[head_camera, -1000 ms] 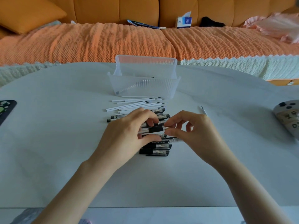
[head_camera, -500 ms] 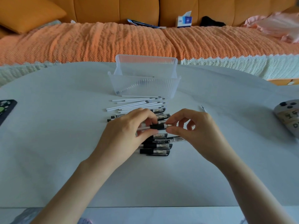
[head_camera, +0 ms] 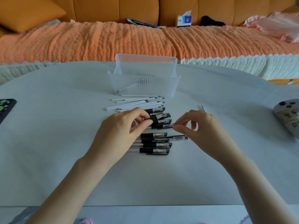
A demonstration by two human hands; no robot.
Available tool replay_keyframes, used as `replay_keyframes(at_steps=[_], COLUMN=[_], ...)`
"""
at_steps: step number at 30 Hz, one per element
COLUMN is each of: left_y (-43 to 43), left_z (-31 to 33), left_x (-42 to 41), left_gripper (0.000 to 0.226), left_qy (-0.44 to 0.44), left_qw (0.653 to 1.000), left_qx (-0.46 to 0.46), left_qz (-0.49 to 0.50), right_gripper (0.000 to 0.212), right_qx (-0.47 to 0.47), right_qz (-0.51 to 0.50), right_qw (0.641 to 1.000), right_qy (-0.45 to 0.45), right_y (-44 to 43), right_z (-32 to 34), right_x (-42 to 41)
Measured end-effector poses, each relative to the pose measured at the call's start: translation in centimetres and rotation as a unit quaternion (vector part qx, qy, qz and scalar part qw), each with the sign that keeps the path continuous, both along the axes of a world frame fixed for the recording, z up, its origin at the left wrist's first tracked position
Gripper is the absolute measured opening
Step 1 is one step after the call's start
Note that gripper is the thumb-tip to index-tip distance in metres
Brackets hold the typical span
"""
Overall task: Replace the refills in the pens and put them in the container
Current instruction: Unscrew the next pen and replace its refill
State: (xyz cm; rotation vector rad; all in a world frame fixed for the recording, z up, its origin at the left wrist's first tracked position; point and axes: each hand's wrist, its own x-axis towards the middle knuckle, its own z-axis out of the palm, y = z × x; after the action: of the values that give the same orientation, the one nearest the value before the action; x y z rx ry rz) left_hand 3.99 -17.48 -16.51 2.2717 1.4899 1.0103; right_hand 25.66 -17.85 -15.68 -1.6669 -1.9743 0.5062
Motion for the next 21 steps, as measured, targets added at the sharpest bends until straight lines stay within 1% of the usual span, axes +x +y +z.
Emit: replay_keyframes(at_steps=[4,7,9,11,13,15,17,19,20,21], left_y=[-0.1,-0.3,-0.3,-0.3,-0.3,-0.4,-0.5,-0.6,-0.6,-0.6], left_z=[-0.1,-0.2,-0.2,-0.2,-0.3,-0.3,-0.2,-0.1,-0.1,0.0], left_x=[0.4,0.6,0.7,0.8,0.9,1.1,1.2,1.3,1.3,1.3], left_gripper=[0.029,0.031,0.032,0.032,0.032,0.031,0.031,0.031,0.031,0.03], left_qy=[0.002,-0.006,-0.004,-0.002,-0.002,-0.01,-0.023,-0.034,-0.039,-0.041], left_qw=[1.0,1.0,1.0,1.0,1.0,1.0,1.0,0.999,0.999,0.999], left_qx=[0.008,0.005,0.004,0.006,0.01,0.004,-0.004,-0.012,-0.017,-0.022], left_qz=[0.003,0.0,-0.001,-0.003,-0.006,-0.01,-0.016,-0.024,-0.027,-0.028], right_gripper=[0.008,0.008,0.004,0.002,0.004,0.006,0.008,0.017,0.018,0.013], right_qx=[-0.007,-0.004,0.004,-0.02,-0.07,-0.121,-0.151,-0.161,-0.164,-0.163], right_qz=[0.022,0.023,0.01,-0.001,-0.009,-0.013,-0.018,-0.025,-0.027,-0.031], right_qw=[0.999,0.999,1.0,0.992,0.97,0.943,0.92,0.91,0.903,0.893], right_qy=[-0.041,-0.034,0.022,0.127,0.232,0.311,0.361,0.382,0.397,0.419], right_y=[0.0,0.1,0.1,0.1,-0.1,-0.1,-0.1,-0.1,-0.1,0.0], right_z=[-0.8,-0.8,-0.6,-0.1,0.4,0.6,0.5,0.4,0.4,0.5], right_x=[-0.6,-0.9,-0.9,-1.0,-1.0,-1.2,-1.3,-1.3,-1.4,-1.3])
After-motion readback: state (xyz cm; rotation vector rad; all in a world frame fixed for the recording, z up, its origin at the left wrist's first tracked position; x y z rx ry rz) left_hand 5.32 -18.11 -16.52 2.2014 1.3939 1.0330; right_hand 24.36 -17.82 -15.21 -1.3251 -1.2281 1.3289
